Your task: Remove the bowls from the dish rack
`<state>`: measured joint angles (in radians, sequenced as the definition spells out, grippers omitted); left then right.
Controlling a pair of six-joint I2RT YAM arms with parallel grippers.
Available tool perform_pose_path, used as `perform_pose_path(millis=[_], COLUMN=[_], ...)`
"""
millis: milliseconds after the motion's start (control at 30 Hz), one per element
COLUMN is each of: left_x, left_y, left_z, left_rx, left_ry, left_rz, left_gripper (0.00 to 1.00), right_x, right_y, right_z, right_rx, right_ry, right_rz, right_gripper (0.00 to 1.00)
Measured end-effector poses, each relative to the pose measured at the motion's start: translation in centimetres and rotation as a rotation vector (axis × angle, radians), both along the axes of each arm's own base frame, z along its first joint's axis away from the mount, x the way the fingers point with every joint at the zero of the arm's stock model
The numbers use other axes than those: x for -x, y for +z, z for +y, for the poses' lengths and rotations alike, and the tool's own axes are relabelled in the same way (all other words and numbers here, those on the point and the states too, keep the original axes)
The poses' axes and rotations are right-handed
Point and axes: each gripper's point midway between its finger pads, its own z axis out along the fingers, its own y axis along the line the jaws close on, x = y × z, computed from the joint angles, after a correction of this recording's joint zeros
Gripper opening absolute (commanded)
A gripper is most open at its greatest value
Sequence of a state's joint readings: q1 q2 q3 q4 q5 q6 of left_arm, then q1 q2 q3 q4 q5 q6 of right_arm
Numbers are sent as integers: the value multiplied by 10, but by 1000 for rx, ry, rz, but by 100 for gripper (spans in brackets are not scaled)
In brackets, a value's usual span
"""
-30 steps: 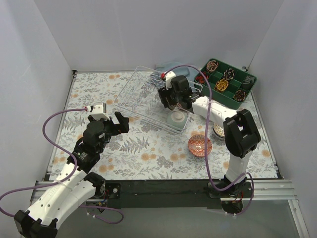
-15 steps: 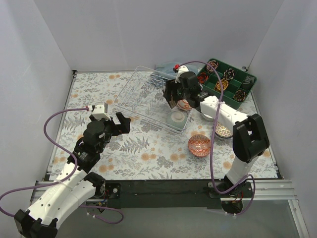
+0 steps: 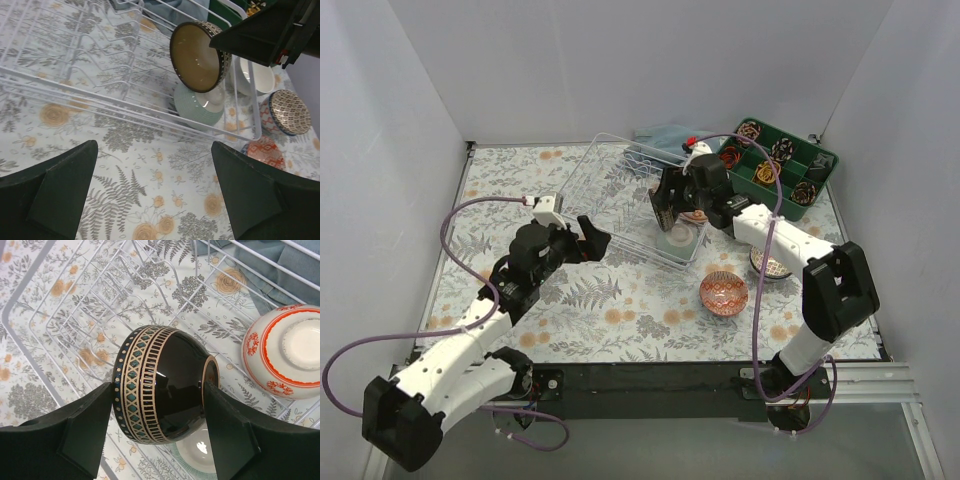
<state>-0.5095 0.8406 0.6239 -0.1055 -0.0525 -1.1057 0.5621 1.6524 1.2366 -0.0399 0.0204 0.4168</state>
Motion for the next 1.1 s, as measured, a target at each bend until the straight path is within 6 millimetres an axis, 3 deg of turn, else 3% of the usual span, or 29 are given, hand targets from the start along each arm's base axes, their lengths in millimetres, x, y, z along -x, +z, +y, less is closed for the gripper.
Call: perform_pose_path(millis=[433, 567, 800, 1100], left_x=[-26, -31, -43, -51], left_y=[17, 9, -8, -6], left_z=[-78, -103, -129, -162], left_rx=[186, 187, 154, 152], left_ry=[-153, -187, -191, -219], left_rz=[-37, -50, -89, -172], left_gripper=[85, 80, 70, 56], right_x=[18, 25, 35, 49], right_y=[45, 47, 45, 54], right_z=[3, 4, 3, -1], right_rx=[-144, -173, -199, -244], right_ry=[6, 13, 18, 23], right_rz=[-34, -24, 1, -3], right_gripper=[1, 1, 1, 1])
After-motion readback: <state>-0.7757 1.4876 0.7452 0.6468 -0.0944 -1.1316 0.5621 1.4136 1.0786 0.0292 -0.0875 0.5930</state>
